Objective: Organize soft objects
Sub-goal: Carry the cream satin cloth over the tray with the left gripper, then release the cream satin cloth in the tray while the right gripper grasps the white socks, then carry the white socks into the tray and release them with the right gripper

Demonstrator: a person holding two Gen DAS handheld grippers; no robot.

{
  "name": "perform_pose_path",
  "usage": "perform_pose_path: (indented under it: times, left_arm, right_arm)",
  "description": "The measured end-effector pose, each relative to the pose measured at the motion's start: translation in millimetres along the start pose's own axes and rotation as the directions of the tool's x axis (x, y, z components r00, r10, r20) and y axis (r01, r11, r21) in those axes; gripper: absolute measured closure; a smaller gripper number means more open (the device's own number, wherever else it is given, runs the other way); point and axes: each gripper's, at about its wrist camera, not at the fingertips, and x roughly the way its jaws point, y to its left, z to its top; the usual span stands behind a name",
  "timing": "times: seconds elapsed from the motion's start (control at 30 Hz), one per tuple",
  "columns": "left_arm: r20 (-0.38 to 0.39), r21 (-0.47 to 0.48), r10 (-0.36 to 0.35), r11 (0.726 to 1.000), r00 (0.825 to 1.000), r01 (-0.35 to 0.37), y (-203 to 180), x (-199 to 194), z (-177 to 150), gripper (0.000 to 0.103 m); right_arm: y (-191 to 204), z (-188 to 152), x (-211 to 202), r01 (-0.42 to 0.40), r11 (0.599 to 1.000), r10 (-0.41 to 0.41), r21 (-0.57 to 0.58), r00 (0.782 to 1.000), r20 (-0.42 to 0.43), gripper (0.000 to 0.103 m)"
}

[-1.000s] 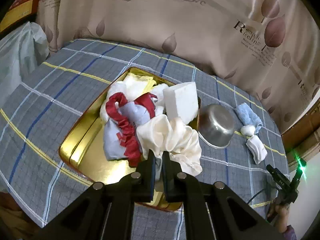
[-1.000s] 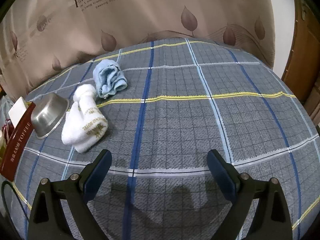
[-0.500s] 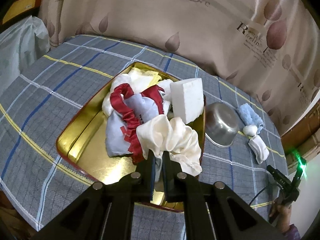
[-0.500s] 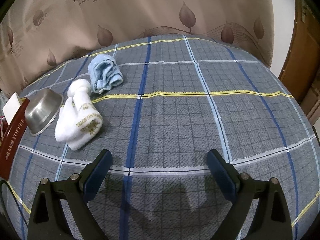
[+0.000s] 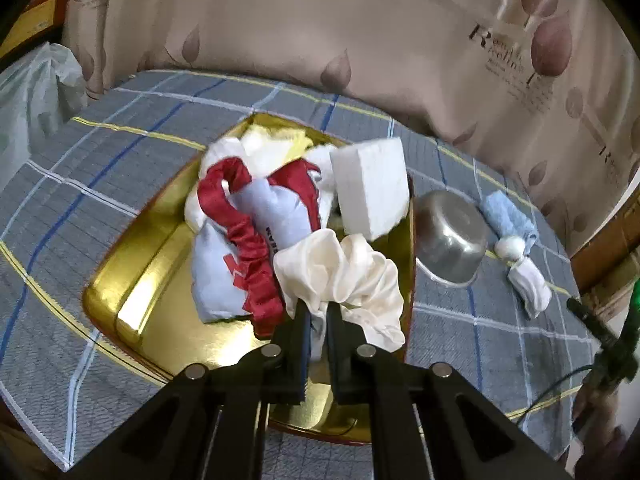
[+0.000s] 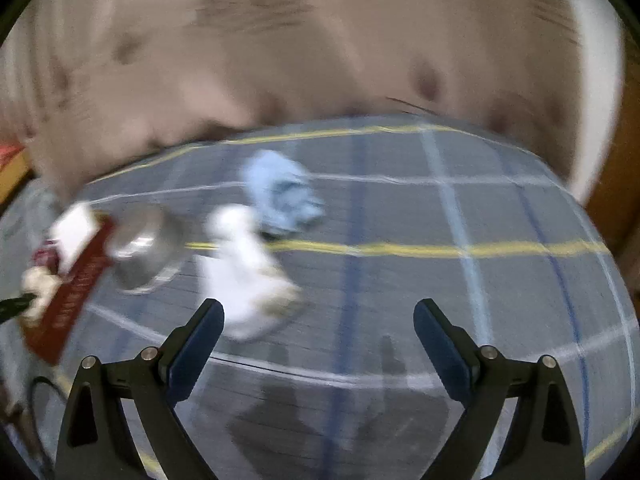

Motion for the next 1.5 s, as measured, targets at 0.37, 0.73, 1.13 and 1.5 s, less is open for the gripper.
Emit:
perform_pose_path:
  times: [0.37, 0.73, 1.13, 1.5]
  left_arm:
    - [-0.020, 0.002, -0.002, 1.000, 1.000, 0.002, 2.9, 7.0, -1.1, 0.094]
    - [-0.008, 0.068, 0.073, 0.995, 0.997, -0.073, -9.4, -1.8, -0.1, 0.068]
    - [0.080, 0.051, 0.073, 0.996, 0.994, -0.077, -8.7, -54.9, 2.7, 0.062]
    - [0.083, -0.025, 0.089, 0.996, 0.993, -0.088, 23.4, -93.6, -24.6, 0.057]
  right_arm:
    - [62.9, 34.5, 46.9, -0.112, 0.950, 0.048, -0.292, 0.975, -0.216, 0.008]
    - [71.6, 34.8, 84.7, -0.128, 0.928, -0.005, -0.350, 0.935, -0.355, 0.062]
    - [96.0, 56.3, 32.8, -0.211, 0.946, 0.157, -0.245, 0.963, -0.221, 0.078]
    - [170.4, 81.5, 51.1, -0.308, 0.937, 0.274, -0.164, 0.940, -0.204, 0.078]
